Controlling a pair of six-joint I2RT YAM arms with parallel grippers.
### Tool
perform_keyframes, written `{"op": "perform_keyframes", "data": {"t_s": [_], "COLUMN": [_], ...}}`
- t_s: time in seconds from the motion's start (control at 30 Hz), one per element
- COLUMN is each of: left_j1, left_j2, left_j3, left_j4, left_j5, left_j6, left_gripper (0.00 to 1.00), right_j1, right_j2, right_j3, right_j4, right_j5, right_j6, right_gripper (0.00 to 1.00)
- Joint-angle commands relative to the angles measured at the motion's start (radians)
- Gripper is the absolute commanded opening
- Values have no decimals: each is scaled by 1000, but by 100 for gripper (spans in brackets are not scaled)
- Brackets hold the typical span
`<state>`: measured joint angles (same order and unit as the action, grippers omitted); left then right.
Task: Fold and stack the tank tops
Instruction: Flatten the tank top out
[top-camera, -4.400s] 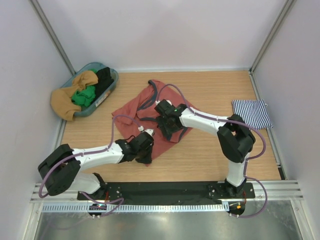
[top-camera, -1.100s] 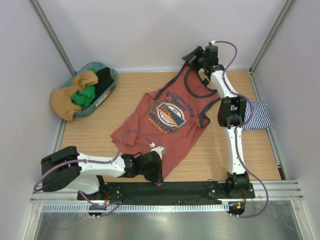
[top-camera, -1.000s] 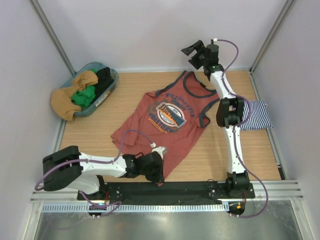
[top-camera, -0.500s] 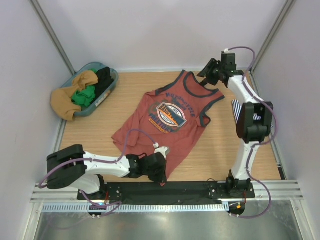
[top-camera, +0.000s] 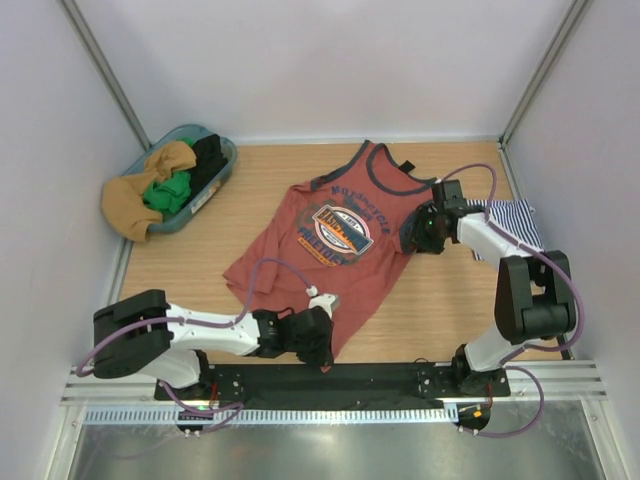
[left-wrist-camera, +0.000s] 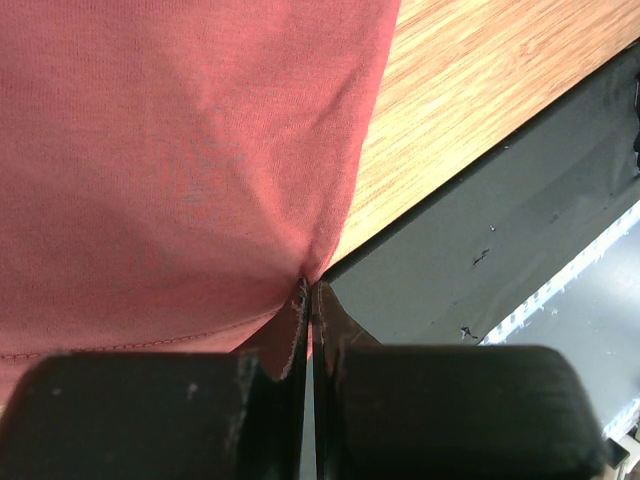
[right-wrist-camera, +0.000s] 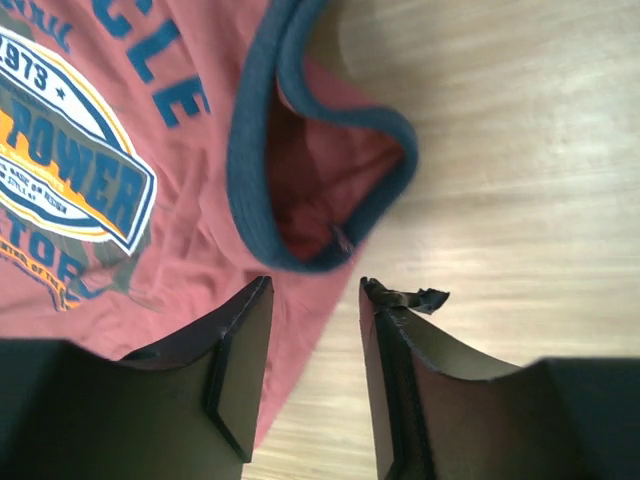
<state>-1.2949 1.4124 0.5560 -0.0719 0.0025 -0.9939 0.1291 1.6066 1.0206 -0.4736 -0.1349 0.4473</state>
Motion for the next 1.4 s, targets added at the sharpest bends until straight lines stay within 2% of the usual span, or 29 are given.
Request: {"op": "perform_keyframes", "data": {"t_s": [0.0, 0.17, 0.33, 0.43, 0.47, 0.5, 0.53, 0.6, 0.63, 0.67, 0.73, 0.87, 0.9, 1.0, 1.1, 1.13, 1.2, 1.37], "left_j1": [-29, -37, -38, -38, -38, -38, -38, -37, -35, -34, -1, 153, 230, 359, 480, 503, 554, 647], "left_j2": [28, 28, 17, -16, -30, -50, -88, -134, -176, -196, -226, -271, -273, -250, -170, -147, -77, 58], "left_j3": [-25, -21, -18, -5, 4, 10, 25, 51, 85, 108, 174, 249, 261, 298, 324, 343, 358, 412], "left_j4": [-118, -117, -127, -172, -190, -239, -265, -369, -408, -448, -570, -683, -707, -727, -704, -700, -681, -594], "left_j5": [10, 7, 7, -42, -61, -77, -96, -177, -206, -264, -324, -375, -375, -425, -435, -441, -455, -397], "left_j6": [-8, -12, -17, -19, -22, -22, -23, -15, -9, -3, 8, 70, 93, 147, 196, 218, 235, 296], "left_gripper": [0, 0, 1, 19, 36, 45, 59, 67, 73, 75, 80, 80, 80, 80, 69, 64, 61, 58], "right_j1": [7, 35, 72, 78, 76, 78, 79, 81, 81, 80, 81, 81, 80, 81, 80, 81, 81, 81], "right_j2": [-134, -108, -45, 5, 16, 36, 44, 55, 56, 56, 47, 19, 18, 10, 6, 4, -7, -46], "right_j3": [-31, -34, -1, 33, 39, 42, 48, 50, 47, 45, 33, -4, -8, -28, -45, -50, -57, -96], "right_j4": [43, 41, 55, 58, 62, 67, 70, 72, 72, 75, 88, 125, 130, 147, 170, 170, 174, 202], "right_j5": [44, 52, 75, 86, 83, 81, 83, 93, 98, 101, 103, 106, 104, 93, 89, 87, 92, 110], "right_j6": [-38, -62, -67, -64, -61, -59, -59, -59, -56, -56, -52, -24, -19, -4, 7, 10, 19, 50], "right_gripper": [46, 44, 54, 54, 54, 51, 47, 35, 32, 31, 19, 1, 1, 1, 1, 1, 1, 1]}}
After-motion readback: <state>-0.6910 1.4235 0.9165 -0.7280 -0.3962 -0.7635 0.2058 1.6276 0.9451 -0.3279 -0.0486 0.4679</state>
